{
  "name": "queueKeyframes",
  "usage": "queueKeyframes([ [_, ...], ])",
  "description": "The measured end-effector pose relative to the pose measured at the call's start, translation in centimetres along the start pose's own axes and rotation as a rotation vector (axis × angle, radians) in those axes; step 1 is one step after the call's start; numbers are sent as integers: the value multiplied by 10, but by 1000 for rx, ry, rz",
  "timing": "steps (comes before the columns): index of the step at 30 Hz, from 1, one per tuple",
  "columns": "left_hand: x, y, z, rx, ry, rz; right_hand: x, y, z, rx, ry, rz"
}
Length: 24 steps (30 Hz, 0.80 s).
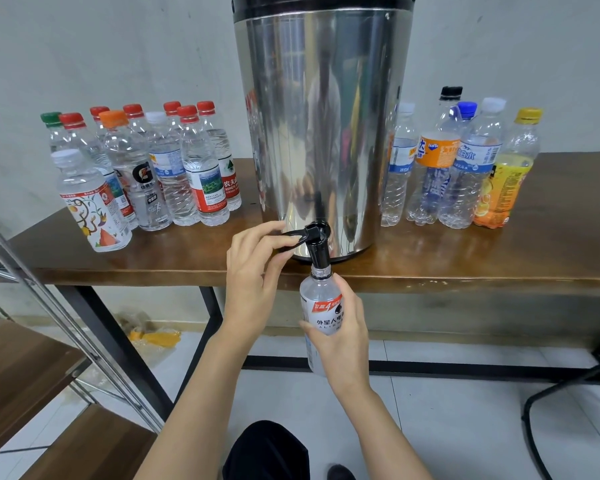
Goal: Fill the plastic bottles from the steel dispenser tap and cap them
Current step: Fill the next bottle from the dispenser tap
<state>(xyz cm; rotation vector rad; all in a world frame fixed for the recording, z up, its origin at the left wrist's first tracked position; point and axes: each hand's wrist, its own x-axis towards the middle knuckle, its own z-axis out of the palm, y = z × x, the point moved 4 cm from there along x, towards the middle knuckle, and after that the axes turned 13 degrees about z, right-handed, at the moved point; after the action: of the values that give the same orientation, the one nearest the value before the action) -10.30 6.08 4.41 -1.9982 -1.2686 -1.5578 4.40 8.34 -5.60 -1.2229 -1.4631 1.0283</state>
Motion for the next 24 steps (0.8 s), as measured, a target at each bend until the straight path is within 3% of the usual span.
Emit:
queueKeyframes([
  [24,3,1,-1,111,-49,54,1,0,0,11,-4,15],
])
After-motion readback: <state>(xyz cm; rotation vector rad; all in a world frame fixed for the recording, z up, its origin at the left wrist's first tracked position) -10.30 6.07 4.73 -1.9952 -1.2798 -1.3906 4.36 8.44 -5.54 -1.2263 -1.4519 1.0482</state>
